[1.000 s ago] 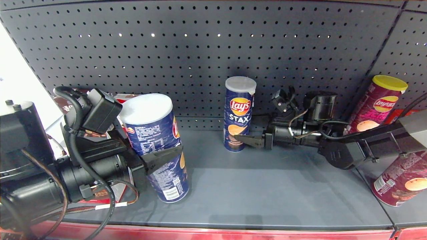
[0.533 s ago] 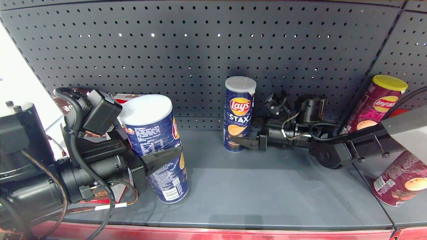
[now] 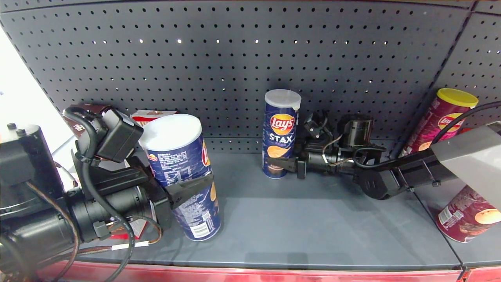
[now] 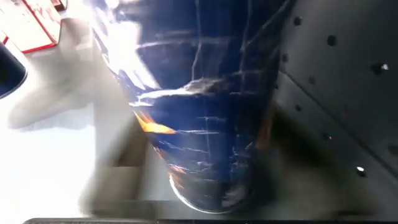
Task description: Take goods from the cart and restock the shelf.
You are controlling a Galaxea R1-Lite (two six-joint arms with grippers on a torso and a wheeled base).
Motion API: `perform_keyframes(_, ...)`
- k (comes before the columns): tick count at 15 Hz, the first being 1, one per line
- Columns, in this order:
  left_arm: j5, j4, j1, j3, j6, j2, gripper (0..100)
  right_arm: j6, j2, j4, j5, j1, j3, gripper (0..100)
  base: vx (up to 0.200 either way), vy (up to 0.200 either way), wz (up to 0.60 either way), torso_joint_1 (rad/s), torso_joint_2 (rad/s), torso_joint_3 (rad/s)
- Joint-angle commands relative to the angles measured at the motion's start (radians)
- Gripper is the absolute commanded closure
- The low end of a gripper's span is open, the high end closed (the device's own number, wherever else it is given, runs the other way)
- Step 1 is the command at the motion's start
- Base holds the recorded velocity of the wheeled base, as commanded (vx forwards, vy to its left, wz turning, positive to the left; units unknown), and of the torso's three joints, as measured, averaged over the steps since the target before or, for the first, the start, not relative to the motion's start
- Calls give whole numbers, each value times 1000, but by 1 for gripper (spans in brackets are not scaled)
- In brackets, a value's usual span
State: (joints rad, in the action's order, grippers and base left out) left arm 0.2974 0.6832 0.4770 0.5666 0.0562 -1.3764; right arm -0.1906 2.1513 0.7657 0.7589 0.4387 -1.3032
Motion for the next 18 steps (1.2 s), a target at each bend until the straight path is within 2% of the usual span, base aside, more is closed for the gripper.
perform_keyframes(1, 0, 1, 0, 1, 1, 0, 100, 0, 6, 1, -1, 8, -2, 100, 0, 0, 0, 0, 0, 0)
perform_keyframes(7, 0, 1, -1, 3, -1, 0, 100, -1, -22, 9, -4, 20, 33, 100, 0, 0, 0, 0, 0, 0)
perform_keyframes(13, -4, 1, -3, 9, -1, 0, 100, -1, -225, 23, -7, 48, 245, 100, 0, 0, 0, 0, 0, 0)
perform_keyframes(18, -3, 1, -20, 16, 1, -1, 100, -4, -376, 136, -53, 110, 484, 100, 0, 0, 0, 0, 0, 0)
